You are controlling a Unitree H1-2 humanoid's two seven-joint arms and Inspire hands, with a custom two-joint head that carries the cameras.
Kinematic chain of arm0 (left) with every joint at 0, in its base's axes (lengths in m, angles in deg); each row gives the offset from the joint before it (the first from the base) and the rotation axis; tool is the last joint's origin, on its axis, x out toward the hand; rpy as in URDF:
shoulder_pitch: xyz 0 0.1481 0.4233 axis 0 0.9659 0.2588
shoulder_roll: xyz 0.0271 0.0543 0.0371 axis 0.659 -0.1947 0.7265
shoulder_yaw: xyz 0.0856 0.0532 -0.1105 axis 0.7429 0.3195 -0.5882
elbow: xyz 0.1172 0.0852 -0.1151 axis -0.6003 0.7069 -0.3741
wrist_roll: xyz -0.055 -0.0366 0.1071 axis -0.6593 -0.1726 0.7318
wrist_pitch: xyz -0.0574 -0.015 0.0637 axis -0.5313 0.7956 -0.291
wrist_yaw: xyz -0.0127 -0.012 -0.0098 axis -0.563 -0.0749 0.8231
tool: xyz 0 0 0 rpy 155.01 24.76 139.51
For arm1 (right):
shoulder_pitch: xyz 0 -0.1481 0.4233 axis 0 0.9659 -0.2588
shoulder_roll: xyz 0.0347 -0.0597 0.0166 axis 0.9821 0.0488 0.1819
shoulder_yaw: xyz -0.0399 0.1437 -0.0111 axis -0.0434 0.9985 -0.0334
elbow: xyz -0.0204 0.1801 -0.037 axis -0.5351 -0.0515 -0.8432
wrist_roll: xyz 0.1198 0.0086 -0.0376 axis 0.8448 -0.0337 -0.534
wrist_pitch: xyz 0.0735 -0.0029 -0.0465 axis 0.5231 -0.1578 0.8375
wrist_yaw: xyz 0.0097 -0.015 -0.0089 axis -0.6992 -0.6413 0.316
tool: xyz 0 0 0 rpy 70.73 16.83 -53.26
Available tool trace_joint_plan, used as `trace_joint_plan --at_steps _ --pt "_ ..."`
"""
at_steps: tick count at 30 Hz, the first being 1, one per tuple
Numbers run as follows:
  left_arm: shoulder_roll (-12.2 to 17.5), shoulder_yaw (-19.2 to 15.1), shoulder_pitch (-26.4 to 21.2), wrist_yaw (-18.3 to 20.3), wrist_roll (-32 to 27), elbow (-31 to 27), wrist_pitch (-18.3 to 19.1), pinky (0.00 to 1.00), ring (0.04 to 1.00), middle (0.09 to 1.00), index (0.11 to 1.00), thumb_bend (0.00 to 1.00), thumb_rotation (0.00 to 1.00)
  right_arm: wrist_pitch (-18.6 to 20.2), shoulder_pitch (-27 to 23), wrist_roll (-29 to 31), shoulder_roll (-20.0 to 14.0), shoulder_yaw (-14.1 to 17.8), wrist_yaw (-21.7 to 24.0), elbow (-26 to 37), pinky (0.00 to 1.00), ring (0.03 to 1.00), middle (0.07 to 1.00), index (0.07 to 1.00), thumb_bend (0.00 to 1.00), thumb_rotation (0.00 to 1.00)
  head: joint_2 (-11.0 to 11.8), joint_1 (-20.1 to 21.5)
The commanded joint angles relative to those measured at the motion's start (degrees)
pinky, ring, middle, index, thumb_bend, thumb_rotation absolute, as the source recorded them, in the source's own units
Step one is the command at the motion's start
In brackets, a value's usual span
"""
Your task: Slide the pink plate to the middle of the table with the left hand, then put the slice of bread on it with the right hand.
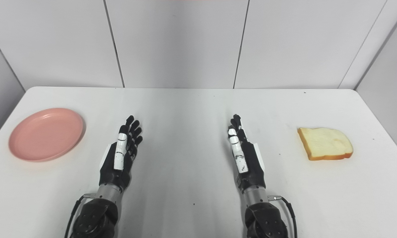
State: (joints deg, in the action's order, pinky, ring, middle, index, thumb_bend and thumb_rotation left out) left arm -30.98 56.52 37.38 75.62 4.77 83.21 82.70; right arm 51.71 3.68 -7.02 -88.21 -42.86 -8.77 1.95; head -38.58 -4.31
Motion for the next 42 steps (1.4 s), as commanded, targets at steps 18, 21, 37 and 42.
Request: trace_joint_plan --at_steps 18,21,37,42 --pt "0.0 1.0 -1.1 0.8 -0.4 -2.6 -0.4 1.0 1.0 1.0 1.0 0.62 1.0 -0.4 -1.9 1.5 0.2 0.7 0.2 2.3 1.0 1.0 1.0 1.0 0.61 0.92 0.0 0.1" --pt "-0.1 1.0 -1.3 0.9 -0.6 -2.1 -0.8 1.0 1.0 1.0 1.0 0.63 1.0 -0.2 -1.9 1.4 0.2 0.7 0.1 2.4 1.0 1.0 1.0 1.0 0.61 0.92 0.1 0.2" --pt "-0.7 0.8 -2.7 0.5 -0.2 1.6 -3.9 1.0 1.0 1.0 1.0 0.64 1.0 -4.3 -1.9 4.1 -1.7 2.1 2.4 -1.2 1.0 1.0 1.0 1.0 0.62 0.92 5.6 -11.7" --pt "-1.1 -0.6 -5.2 -0.8 -0.6 3.5 -5.5 1.0 1.0 1.0 1.0 0.72 1.0 -6.2 -1.6 5.1 -3.4 3.6 3.5 -2.9 1.0 1.0 1.0 1.0 0.63 0.88 8.1 -16.7"
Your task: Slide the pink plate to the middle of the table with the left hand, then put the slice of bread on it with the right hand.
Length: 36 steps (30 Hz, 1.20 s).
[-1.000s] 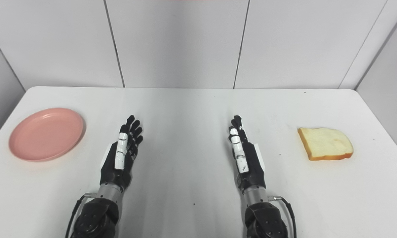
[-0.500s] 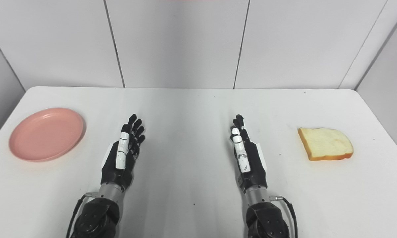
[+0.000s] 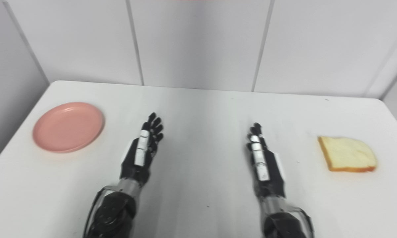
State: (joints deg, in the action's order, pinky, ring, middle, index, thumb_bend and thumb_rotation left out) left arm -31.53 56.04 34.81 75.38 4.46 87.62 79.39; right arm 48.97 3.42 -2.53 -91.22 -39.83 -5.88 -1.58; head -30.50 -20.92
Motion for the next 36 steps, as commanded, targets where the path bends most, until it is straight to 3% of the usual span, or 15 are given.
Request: trace_joint_plan --at_steps 1,4,9,21,30,36 --pt "-0.6 -0.3 -3.0 -0.7 -0.3 -0.7 -2.4 1.0 1.0 1.0 1.0 0.72 1.0 -4.0 -1.5 0.7 -0.6 0.8 0.8 0.1 1.0 1.0 1.0 1.0 0.63 0.88 0.9 -1.9" --pt "-0.4 -1.5 -4.5 -0.9 -1.2 -0.8 -3.1 1.0 1.0 1.0 1.0 0.72 1.0 -4.3 -1.4 0.6 -1.5 1.0 1.0 -0.3 1.0 1.0 1.0 1.0 0.6 0.91 2.3 -4.4" --pt "0.6 -3.6 -6.3 -0.9 -3.5 -2.3 -2.3 1.0 1.0 1.0 0.997 0.72 0.99 -1.1 -1.0 1.4 -2.1 0.9 1.2 2.4 1.0 1.0 1.0 1.0 0.54 0.94 3.8 -6.9" --pt "2.0 -7.3 -8.6 -2.3 -4.9 -2.6 -3.0 1.0 1.0 1.0 0.982 0.71 0.99 -4.6 -2.5 1.6 -1.8 1.6 1.3 -0.9 1.0 1.0 1.0 1.0 0.57 0.97 5.9 -10.3" --pt "3.2 -10.1 -9.6 -4.4 -4.5 -2.2 -5.2 0.95 0.947 0.946 0.935 0.71 0.99 -9.1 -3.3 1.6 -1.2 2.1 1.6 -3.9 1.0 1.0 1.0 1.0 0.47 1.0 7.6 -12.9" --pt "6.6 -12.4 -9.4 -4.7 -5.1 -3.4 -4.6 0.87 0.921 0.926 0.895 0.71 1.0 -10.1 -3.6 2.4 -0.8 1.8 2.3 -4.6 1.0 1.0 1.0 1.0 0.5 0.99 8.3 -14.0"
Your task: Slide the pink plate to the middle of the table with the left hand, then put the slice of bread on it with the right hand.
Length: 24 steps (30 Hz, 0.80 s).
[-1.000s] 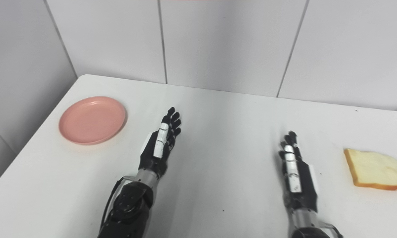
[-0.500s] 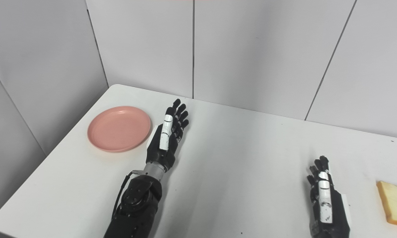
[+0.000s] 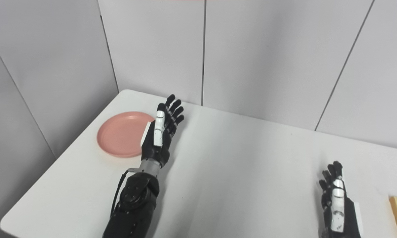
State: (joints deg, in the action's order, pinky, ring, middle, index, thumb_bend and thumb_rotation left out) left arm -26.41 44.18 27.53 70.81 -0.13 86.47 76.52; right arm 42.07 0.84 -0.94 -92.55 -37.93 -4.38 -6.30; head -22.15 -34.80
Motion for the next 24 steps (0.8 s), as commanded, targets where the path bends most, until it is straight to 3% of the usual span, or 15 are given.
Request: trace_joint_plan --at_steps 1,9,14,24 --pt "1.9 -0.7 -2.1 -0.1 -0.6 -2.5 -1.5 0.87 0.919 0.925 0.893 0.71 1.0 -3.1 -1.1 1.2 0.6 -0.1 0.9 0.2 1.0 1.0 1.0 1.0 0.5 0.99 0.0 -0.2" --pt "8.4 -4.0 -2.4 0.1 -1.8 -2.6 -1.1 0.94 0.945 0.945 0.927 0.71 1.0 -2.6 -1.2 2.8 0.8 -0.1 1.3 1.0 1.0 1.0 1.0 1.0 0.51 0.95 0.7 -0.4" --pt "11.8 -7.1 -3.2 -1.9 -2.0 -1.8 0.1 0.89 0.908 0.916 0.891 0.71 1.0 -2.5 -1.5 3.1 0.6 0.1 1.4 0.8 1.0 1.0 1.0 1.0 0.51 0.95 1.2 -1.5" --pt "16.6 -10.6 -3.6 -2.9 -2.1 2.0 -0.1 0.9 0.907 0.895 0.876 0.72 1.0 -2.7 -1.7 3.3 0.8 0.1 1.6 0.1 1.0 1.0 1.0 1.0 0.51 0.94 1.6 -2.1"
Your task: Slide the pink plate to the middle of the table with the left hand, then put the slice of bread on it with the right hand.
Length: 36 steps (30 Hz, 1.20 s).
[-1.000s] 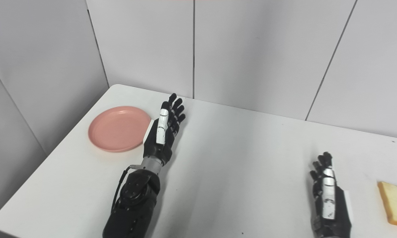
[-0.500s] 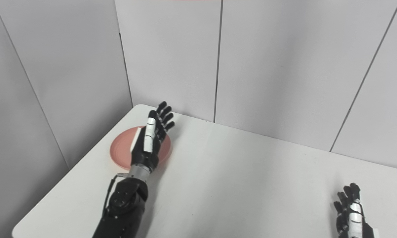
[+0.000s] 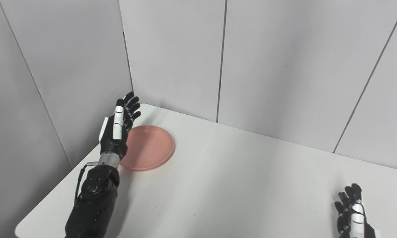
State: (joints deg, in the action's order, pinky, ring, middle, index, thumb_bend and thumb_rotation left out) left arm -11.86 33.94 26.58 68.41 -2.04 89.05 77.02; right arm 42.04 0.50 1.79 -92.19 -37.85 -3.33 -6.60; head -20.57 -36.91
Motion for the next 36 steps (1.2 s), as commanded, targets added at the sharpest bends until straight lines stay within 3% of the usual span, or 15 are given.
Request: trace_joint_plan --at_steps 1,7,20,36 --pt "2.3 -0.5 -2.7 -0.5 -0.2 -0.3 -0.6 0.9 0.907 0.897 0.878 0.73 1.0 -2.7 -1.4 0.6 0.5 0.1 0.6 0.4 1.0 1.0 1.0 1.0 0.5 0.94 0.0 0.0" --pt "5.2 -1.8 -3.1 0.0 -1.4 3.9 -0.9 0.91 0.914 0.915 0.891 0.74 1.0 -3.3 -1.5 1.0 0.7 0.3 0.7 -0.1 1.0 1.0 1.0 1.0 0.5 0.92 0.1 -0.4" --pt "8.4 -3.8 -5.4 2.1 -4.1 15.5 -7.5 0.86 0.884 0.887 0.881 0.77 1.0 -3.5 -1.6 1.5 0.5 0.3 0.9 -0.1 1.0 1.0 1.0 1.0 0.49 0.92 0.2 -0.7" --pt "8.1 -1.7 -6.7 2.8 -3.9 24.4 -11.3 0.83 0.874 0.883 0.875 0.72 1.0 -2.2 -1.5 2.1 0.0 0.6 0.9 0.9 1.0 1.0 1.0 1.0 0.52 0.9 -0.5 -0.7"
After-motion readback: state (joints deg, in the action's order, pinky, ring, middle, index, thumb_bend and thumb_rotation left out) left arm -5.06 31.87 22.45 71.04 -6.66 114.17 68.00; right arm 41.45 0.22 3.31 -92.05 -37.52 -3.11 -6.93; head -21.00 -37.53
